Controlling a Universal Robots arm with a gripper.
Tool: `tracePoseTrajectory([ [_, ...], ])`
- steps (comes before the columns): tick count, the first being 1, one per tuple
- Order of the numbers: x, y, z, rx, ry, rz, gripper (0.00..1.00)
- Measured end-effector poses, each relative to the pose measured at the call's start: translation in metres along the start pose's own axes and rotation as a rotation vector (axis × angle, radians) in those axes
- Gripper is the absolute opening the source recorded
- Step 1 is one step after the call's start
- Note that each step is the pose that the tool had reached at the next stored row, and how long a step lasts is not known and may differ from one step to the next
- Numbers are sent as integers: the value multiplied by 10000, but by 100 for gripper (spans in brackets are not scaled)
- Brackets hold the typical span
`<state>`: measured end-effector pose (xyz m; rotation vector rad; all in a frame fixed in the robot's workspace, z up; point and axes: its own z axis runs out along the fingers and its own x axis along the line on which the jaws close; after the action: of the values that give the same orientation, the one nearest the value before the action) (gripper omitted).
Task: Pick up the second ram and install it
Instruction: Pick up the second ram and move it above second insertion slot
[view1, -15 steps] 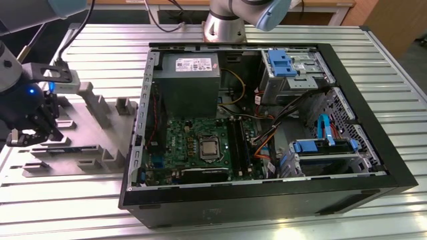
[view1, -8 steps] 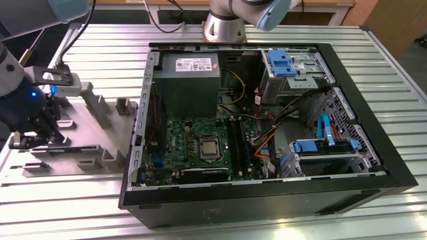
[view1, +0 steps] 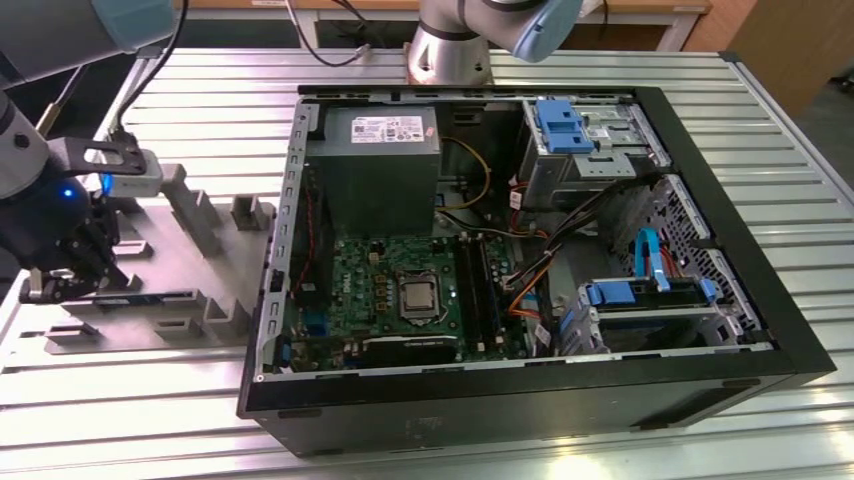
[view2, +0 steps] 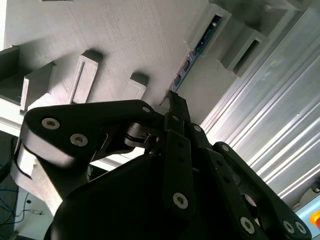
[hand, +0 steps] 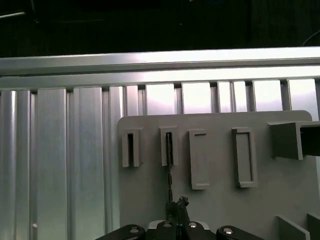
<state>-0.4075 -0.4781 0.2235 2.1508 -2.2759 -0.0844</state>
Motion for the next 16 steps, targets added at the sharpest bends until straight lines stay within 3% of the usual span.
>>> tracePoseTrajectory([
  [13, 11, -2, 21, -6, 12, -206, 11],
  [16, 11, -2, 22, -7, 12, -206, 24],
])
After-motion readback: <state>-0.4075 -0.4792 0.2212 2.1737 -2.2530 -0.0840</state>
